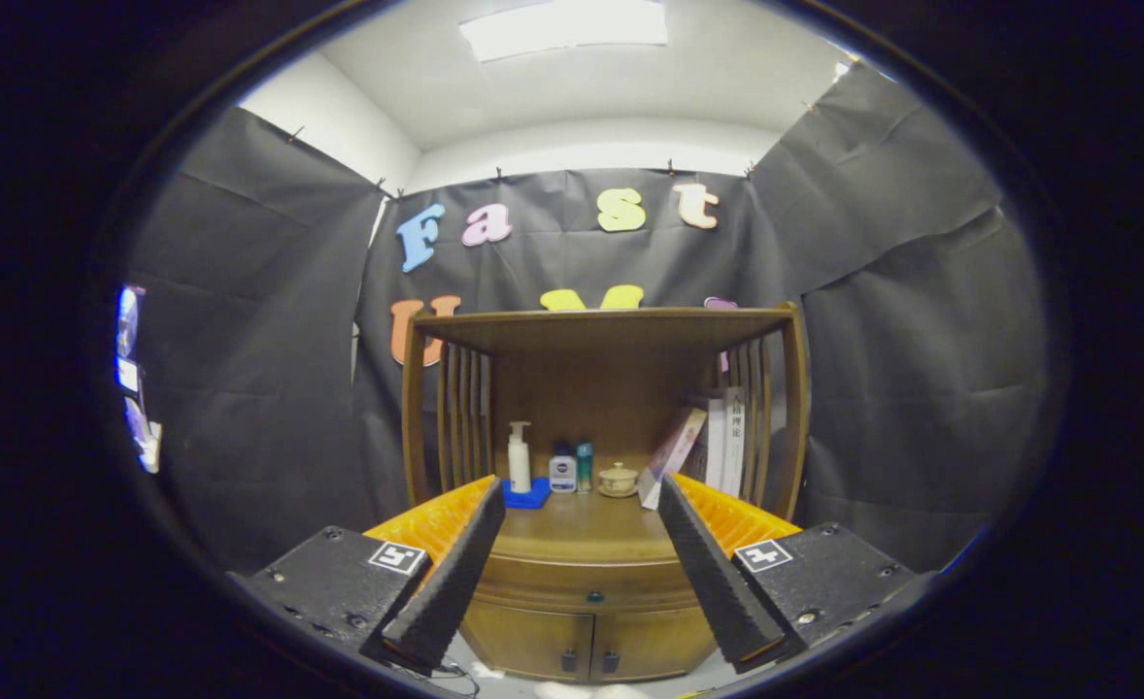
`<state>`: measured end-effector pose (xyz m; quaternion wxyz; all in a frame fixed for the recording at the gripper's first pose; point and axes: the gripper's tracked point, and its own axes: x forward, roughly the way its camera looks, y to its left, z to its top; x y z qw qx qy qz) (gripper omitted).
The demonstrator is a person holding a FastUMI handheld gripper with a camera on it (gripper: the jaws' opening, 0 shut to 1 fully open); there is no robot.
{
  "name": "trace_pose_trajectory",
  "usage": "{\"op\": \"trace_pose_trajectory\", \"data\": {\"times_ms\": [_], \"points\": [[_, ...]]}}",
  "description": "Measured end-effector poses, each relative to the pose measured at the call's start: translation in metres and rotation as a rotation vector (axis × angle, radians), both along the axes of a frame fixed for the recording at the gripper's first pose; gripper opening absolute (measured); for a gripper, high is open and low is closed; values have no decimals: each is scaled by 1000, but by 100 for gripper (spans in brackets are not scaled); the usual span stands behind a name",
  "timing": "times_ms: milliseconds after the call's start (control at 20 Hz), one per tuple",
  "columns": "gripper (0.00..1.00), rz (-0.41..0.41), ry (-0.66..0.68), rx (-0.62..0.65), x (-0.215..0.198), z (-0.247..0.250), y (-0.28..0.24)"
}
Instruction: Pull open the drawer, take out the items inside it, and place them on the countertop above the cabinet.
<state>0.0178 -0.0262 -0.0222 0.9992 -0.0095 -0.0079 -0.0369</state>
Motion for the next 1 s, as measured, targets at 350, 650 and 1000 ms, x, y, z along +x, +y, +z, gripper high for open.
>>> {"op": "trace_pose_trajectory", "data": {"times_ms": [350, 650, 1000], "points": [[100, -24, 72, -53, 48, -91, -19], [100, -56, 166, -50, 97, -185, -36], [85, -78, 287, 17, 147, -265, -48]]}}
